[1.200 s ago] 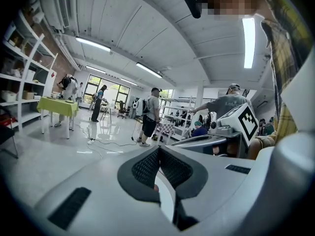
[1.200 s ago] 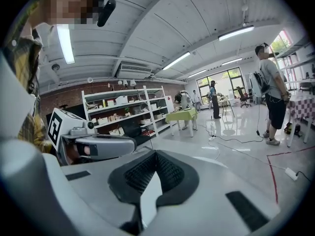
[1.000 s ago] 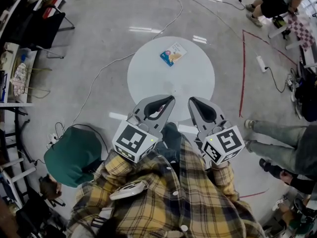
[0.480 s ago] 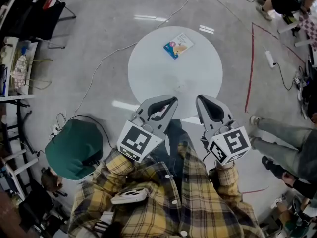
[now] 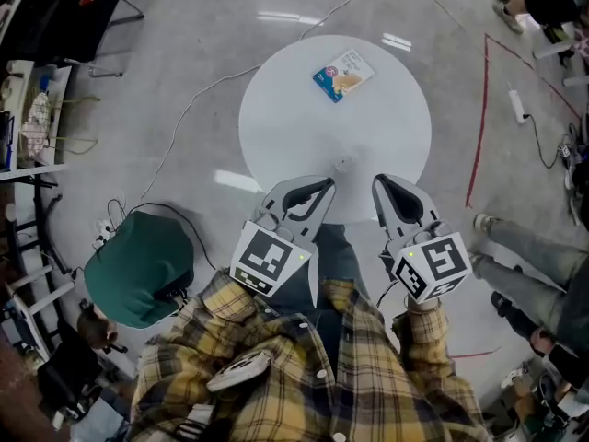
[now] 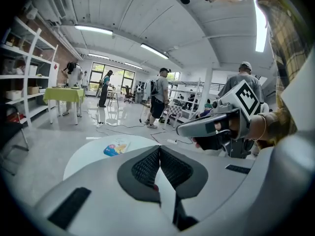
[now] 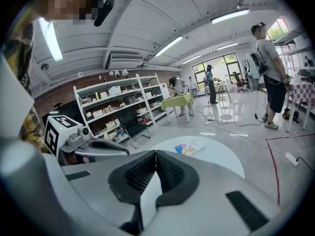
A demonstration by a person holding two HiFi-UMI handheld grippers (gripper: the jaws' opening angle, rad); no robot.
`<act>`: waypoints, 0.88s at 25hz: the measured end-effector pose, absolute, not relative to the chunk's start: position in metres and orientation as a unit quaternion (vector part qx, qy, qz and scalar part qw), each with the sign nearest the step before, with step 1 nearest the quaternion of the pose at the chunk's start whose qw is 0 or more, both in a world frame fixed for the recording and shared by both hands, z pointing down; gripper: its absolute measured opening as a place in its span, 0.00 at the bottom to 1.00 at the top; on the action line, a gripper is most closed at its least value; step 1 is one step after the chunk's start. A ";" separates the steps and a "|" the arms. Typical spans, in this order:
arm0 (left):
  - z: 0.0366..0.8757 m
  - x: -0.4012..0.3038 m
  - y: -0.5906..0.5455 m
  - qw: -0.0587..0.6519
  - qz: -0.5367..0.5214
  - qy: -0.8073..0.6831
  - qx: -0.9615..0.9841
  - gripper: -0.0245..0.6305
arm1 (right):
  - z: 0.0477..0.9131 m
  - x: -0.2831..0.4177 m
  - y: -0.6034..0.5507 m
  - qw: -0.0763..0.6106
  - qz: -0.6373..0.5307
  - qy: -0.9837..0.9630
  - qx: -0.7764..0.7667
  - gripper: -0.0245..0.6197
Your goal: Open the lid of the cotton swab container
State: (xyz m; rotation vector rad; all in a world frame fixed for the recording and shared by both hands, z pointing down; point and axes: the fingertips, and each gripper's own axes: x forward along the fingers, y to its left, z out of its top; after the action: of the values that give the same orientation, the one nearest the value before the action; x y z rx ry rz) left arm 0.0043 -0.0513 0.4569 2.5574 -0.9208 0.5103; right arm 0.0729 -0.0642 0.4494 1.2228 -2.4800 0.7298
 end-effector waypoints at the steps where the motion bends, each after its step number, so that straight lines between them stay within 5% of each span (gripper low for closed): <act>1: 0.461 0.004 -0.052 0.189 0.181 -0.328 0.908 0.07 | 0.455 0.073 -0.065 0.143 0.256 -0.857 0.423 0.06; 22: 0.524 0.009 -0.054 0.185 0.207 -0.322 0.905 0.07 | 0.516 0.069 -0.065 0.158 0.304 -0.847 0.407 0.06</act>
State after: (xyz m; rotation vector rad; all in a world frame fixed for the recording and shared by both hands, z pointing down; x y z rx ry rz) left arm 0.0092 -0.0535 0.5236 2.5518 -0.9065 0.5848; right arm 0.0692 -0.0645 0.5160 1.1626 -2.4219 0.8705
